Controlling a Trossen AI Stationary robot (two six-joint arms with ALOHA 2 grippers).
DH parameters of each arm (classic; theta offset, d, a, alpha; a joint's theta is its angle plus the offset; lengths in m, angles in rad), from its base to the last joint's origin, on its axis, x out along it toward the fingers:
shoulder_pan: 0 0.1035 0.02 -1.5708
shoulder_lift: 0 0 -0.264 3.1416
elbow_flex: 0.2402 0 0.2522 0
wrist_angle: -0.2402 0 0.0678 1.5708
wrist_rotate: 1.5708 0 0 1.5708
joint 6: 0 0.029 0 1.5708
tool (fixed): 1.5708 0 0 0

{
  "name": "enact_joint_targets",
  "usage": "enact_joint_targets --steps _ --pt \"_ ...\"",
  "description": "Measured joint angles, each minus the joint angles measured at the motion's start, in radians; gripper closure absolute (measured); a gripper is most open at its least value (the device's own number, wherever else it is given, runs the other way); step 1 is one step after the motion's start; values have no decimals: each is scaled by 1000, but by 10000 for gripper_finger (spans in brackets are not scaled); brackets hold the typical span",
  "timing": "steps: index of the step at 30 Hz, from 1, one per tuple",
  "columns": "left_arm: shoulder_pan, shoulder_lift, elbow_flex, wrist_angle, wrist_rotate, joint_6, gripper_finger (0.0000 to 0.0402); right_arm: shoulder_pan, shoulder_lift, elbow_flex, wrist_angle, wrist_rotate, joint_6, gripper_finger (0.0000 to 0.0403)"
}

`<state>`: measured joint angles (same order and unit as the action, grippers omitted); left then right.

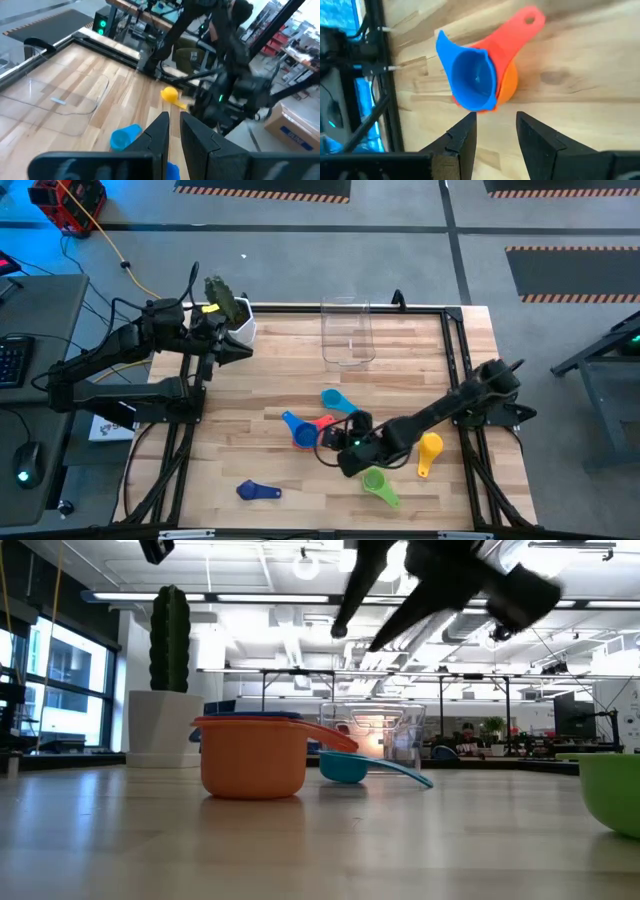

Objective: Nest measuring cups in basket
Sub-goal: Stack the blue measuring cup on top of the red measuring cup

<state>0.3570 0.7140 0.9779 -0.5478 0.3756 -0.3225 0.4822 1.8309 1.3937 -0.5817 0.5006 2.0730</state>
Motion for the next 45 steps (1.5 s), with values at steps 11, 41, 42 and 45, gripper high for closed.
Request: enact_joint_targets --steps 11,41,42,45 --pt "-176 -30 -272 -50 -109 -178 400 -49 -101 -1 -226 -163 -265 394" --pt "-572 763 -351 440 -411 -112 401 -286 134 -3 -115 -495 -978 403" --pt "-569 766 -348 459 -421 -104 401 -285 134 -3 -107 -484 -983 403" --pt "-557 766 -348 496 -448 -70 401 -276 140 -2 -77 -446 -1001 403"
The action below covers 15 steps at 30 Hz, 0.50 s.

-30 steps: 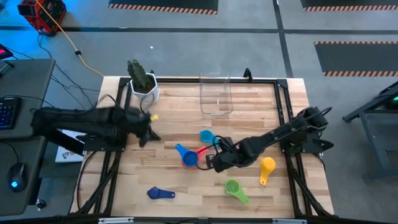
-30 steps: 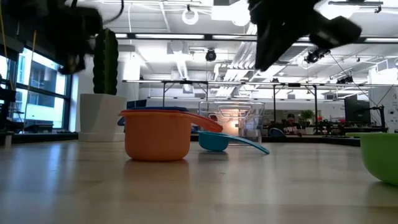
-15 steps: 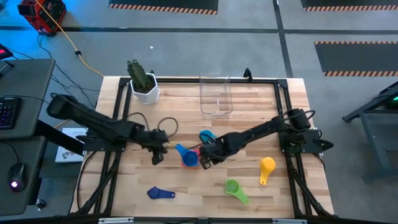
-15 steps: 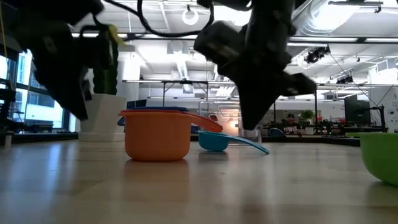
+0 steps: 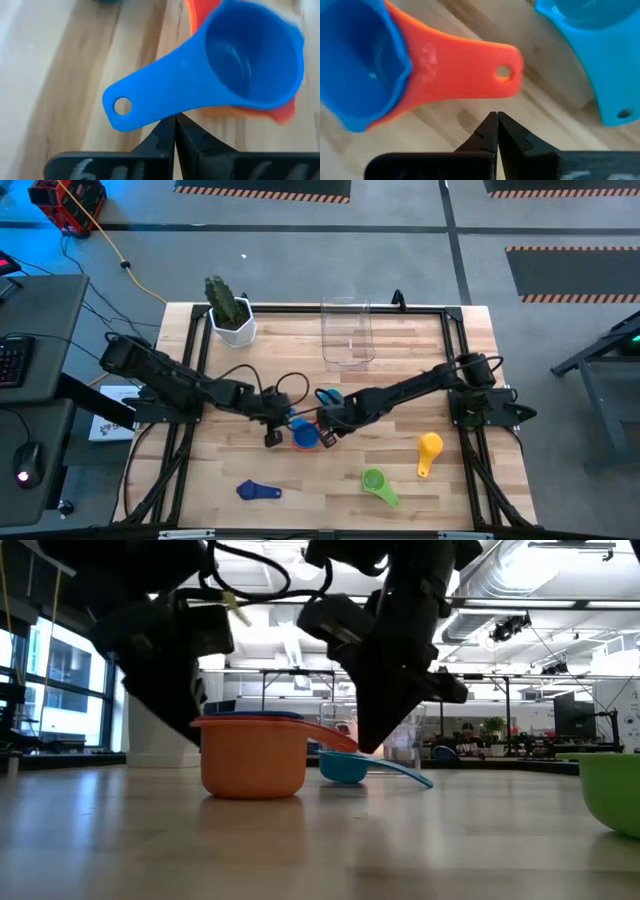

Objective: Nest measuring cups in basket
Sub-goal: Stack the blue measuring cup on top of the red measuring cup

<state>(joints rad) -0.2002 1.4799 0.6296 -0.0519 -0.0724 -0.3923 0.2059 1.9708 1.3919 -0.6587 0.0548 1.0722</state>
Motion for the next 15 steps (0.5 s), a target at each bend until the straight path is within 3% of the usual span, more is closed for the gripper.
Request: enact_joint_targets --steps 15 --pt "85 0 0 188 -18 168 401 6 23 -1 151 109 -6 403"
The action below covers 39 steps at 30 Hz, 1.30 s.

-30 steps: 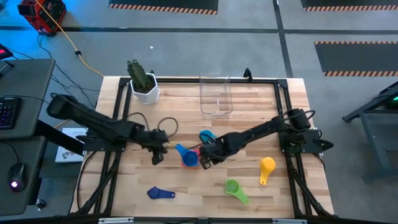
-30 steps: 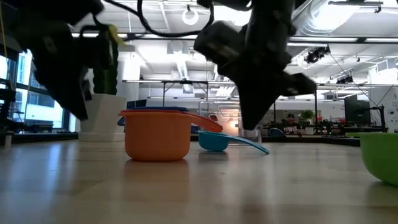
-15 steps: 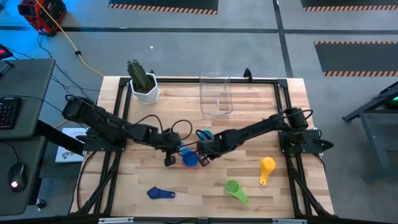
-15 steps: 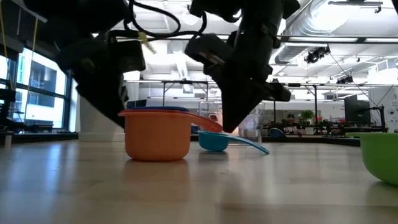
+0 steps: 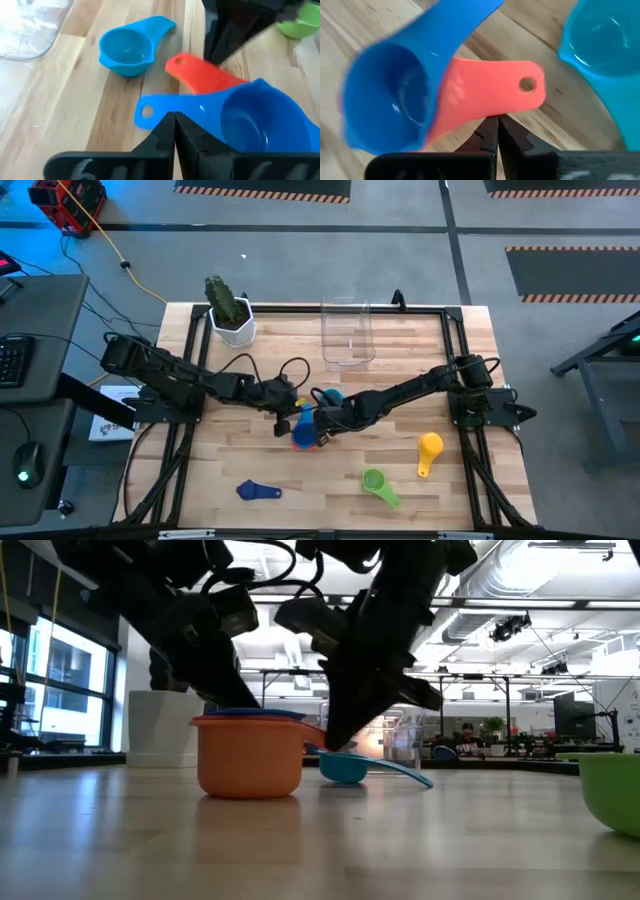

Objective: Nest measuring cups in basket
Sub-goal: Stack the blue measuring cup on top of the red measuring cup

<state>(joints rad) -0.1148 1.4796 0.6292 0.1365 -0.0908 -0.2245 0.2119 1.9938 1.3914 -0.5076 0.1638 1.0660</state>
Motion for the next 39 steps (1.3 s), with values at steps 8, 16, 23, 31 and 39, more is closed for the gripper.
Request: enact_joint_targets --steps 8,16,23,31,39 --pt "10 12 2 -37 0 -5 401 -9 0 1 54 40 -1 403" --pt "60 -207 23 -346 -15 41 401 -8 -6 1 21 28 -19 403" --pt "50 -288 -40 -470 68 5 401 -10 -6 1 18 43 -19 403" --pt "11 -142 -121 -150 125 -96 401 -25 27 1 78 60 -11 403" --pt "8 6 -122 27 153 -141 401 -36 43 1 114 42 -14 403"
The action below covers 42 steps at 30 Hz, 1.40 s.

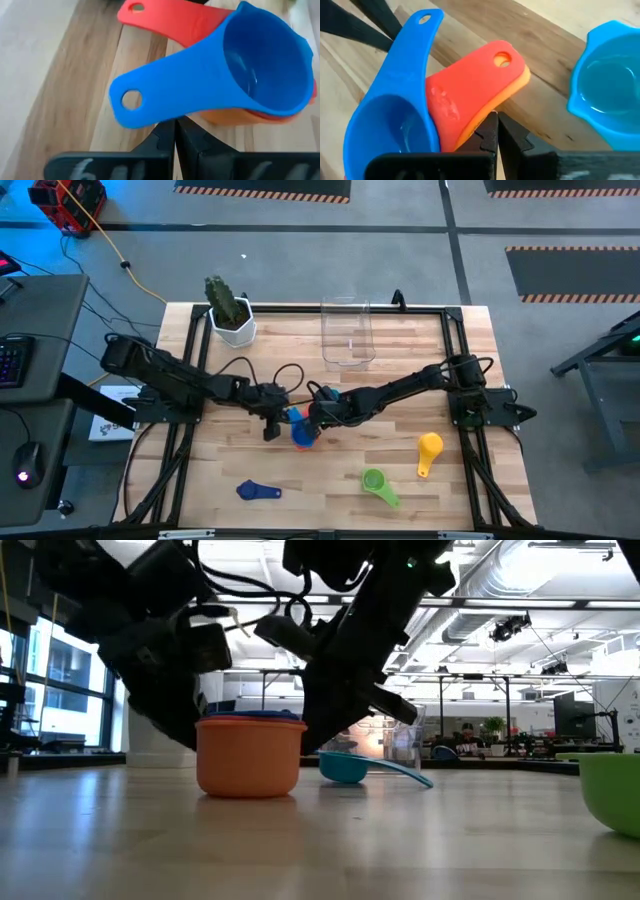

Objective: Nest measuring cups in basket
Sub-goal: Stack the blue measuring cup on top of the red measuring cup, then stack the yellow measuring cup on top of the blue measuring cup

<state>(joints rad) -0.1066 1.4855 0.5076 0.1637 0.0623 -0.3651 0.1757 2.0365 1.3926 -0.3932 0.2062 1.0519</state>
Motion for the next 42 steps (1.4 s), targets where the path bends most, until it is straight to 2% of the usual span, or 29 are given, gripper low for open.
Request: enact_joint_targets --steps 9,14,27,30,33,38,42 --pt "18 46 0 119 4 0 401 0 11 2 143 11 -6 403" --pt "33 46 1 153 5 0 401 0 20 1 166 15 -12 403" --pt "37 32 1 -23 15 8 401 -1 18 1 122 7 -18 403" --pt "44 14 1 -81 17 23 401 -1 -4 1 68 7 -27 403" --pt "62 -49 -4 -162 18 49 401 9 -49 1 -57 8 -30 403" --pt "116 -263 -69 -243 17 61 401 100 -148 1 -377 47 12 403" --pt "150 -451 -131 -246 16 13 401 223 -211 0 -621 71 190 403"
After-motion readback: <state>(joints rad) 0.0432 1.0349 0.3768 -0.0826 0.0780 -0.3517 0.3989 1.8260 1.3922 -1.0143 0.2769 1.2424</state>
